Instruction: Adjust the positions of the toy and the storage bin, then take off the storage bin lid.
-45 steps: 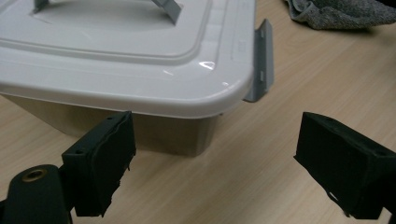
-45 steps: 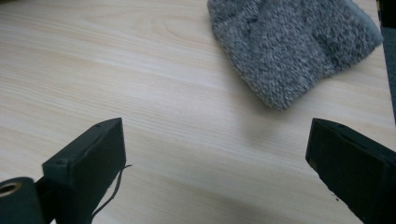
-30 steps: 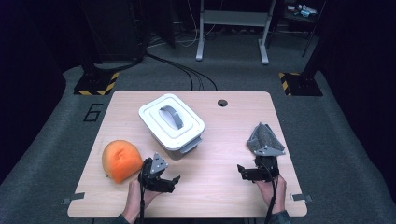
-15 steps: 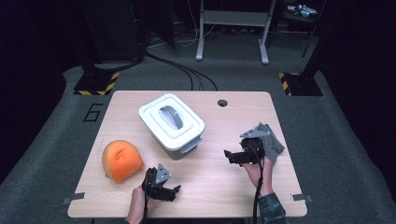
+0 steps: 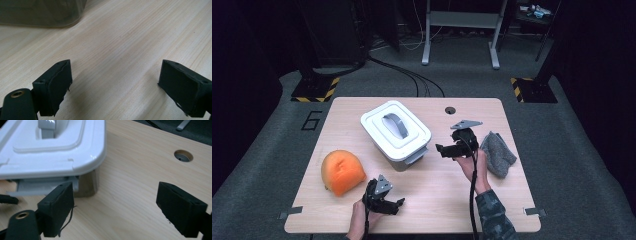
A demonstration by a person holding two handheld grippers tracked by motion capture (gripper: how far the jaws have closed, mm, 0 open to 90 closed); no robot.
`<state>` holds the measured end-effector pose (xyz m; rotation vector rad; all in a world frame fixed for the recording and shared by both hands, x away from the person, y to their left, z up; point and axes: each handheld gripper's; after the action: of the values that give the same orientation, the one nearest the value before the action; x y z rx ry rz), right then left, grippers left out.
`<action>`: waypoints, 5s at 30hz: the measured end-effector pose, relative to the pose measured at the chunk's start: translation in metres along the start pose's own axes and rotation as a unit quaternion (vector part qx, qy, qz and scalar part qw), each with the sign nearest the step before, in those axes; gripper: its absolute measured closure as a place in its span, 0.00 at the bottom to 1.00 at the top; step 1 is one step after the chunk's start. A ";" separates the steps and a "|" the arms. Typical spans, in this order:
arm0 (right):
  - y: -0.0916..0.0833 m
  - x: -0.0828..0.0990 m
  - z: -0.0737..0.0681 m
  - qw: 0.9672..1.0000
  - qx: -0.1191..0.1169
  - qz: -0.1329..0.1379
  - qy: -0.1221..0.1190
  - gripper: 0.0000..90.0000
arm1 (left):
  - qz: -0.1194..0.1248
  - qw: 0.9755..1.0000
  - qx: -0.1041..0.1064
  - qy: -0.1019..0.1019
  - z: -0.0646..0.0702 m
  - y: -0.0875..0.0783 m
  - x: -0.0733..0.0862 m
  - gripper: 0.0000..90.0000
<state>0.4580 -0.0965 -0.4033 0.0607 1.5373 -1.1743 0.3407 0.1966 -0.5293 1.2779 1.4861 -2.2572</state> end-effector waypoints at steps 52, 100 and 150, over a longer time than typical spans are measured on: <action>0.050 -0.092 -0.026 0.997 -0.054 0.003 -0.059 0.40 | 0.011 1.000 -0.008 0.008 0.004 0.000 0.002 0.12; 0.055 -0.092 -0.057 0.999 -0.023 -0.022 -0.031 0.74 | 0.001 1.000 -0.003 -0.008 -0.004 -0.006 0.006 0.13; 0.083 -0.121 -0.069 0.999 0.018 -0.034 -0.032 0.74 | -0.001 1.000 0.000 -0.005 -0.004 -0.006 0.006 0.13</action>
<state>0.5014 0.0565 -0.3718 -0.0054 1.4718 -1.2467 0.3362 0.2047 -0.5298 1.2645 1.4852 -2.2613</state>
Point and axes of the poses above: each handheld gripper's, and its own axes: y roughly forward along the jaws, x roughly out of its underside, z roughly to its right, and after that the axes turned 14 degrees about -y, right-handed
